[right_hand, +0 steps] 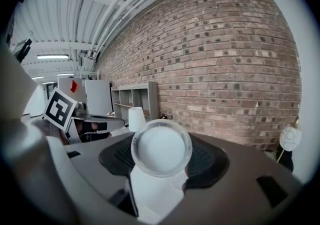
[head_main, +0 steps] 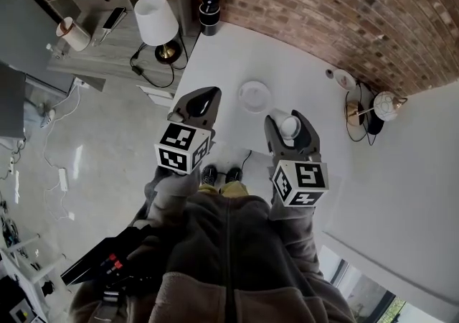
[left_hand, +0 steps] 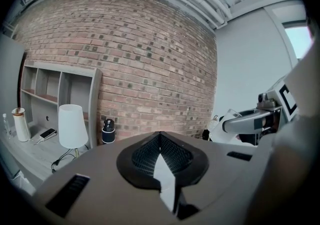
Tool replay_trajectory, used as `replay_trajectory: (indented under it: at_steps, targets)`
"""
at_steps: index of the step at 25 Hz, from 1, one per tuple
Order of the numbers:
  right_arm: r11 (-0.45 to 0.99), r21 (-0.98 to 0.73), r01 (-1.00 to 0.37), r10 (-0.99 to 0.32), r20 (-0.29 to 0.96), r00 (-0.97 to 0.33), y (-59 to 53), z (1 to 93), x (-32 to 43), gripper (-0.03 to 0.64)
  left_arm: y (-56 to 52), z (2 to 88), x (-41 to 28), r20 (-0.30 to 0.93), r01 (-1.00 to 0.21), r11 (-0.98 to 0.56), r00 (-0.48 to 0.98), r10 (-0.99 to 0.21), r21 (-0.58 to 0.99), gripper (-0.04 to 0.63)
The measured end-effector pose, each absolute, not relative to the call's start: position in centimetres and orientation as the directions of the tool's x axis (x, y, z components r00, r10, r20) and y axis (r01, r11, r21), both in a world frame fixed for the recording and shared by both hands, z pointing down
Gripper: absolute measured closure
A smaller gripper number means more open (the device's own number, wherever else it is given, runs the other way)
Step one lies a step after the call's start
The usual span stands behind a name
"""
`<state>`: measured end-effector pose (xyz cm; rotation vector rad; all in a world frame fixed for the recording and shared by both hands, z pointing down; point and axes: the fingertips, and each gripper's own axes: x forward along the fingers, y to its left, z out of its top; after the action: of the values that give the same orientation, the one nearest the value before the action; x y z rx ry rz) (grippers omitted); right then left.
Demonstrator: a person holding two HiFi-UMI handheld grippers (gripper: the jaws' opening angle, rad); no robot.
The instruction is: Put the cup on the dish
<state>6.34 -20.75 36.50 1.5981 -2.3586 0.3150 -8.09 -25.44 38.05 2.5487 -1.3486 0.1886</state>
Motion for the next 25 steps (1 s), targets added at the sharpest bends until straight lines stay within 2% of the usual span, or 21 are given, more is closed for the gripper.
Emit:
replay_trajectory:
  at_steps: [11,25]
  targets:
    - [0.375,-0.062,-0.925,-0.835,0.411,-0.367,-22.8,40.4,8.7,0.353,-26.6,41.8,-7.3,0.330,-0.860,-0.482,0.510,-0.794,0.168,0.591]
    - [0.395,-0.116,-0.911,-0.740,0.547,-0.391,-24.3,49.4,8.7,0.353,-25.7,50.9,-6.7,0.511,-0.870,-0.440,0.487,-0.708,0.221,0.589]
